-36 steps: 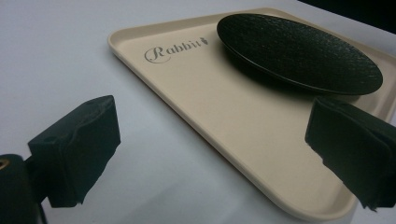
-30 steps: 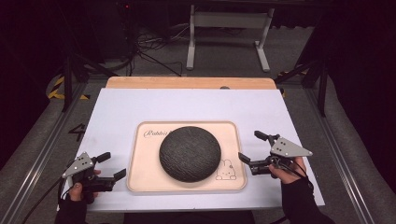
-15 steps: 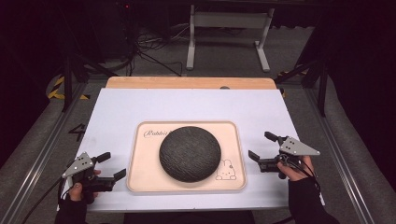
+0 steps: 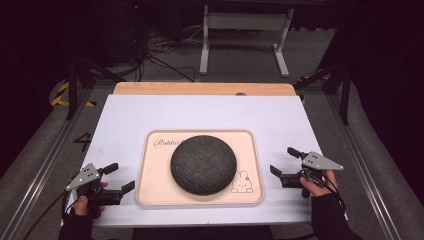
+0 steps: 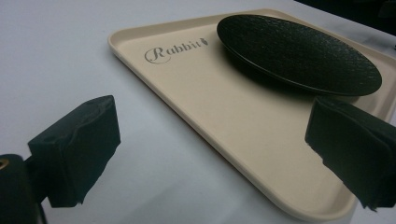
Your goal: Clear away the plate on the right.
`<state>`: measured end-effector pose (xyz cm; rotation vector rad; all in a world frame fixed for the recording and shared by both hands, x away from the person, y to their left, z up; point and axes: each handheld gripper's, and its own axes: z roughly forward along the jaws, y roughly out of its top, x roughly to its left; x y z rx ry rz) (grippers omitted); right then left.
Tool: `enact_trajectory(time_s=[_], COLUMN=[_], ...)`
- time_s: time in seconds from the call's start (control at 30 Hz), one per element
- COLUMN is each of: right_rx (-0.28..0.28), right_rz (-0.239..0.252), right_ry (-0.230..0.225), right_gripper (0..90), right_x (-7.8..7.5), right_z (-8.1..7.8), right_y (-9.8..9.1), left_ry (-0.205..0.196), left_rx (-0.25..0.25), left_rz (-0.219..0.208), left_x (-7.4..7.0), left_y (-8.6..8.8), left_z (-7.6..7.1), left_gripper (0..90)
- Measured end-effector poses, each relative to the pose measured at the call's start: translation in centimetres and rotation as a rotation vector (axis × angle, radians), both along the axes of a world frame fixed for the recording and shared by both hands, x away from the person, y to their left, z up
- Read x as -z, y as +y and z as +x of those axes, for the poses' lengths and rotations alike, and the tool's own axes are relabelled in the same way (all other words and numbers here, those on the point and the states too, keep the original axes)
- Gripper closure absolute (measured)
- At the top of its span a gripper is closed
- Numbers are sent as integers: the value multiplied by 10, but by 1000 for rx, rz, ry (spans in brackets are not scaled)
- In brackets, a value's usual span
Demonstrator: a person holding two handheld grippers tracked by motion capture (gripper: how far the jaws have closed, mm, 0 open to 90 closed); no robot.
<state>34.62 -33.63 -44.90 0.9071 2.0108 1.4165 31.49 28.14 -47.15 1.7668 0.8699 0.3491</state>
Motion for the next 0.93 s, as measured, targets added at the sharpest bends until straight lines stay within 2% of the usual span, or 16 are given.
enact_trajectory(time_s=[0.27, 0.6, 0.93], right_rx=[3, 24, 15], right_rz=[-3, 31, 24], right_ry=[15, 60, 59], right_gripper=[50, 46, 44], right_x=[4, 5, 5], right_z=[-3, 0, 0], right_y=[-2, -5, -5], left_ry=[1, -2, -2], left_rx=[0, 1, 1], left_rz=[-6, -6, -5], left_x=[0, 0, 0], left_y=[0, 1, 1], left_z=[0, 0, 0], left_gripper=[39, 39, 39])
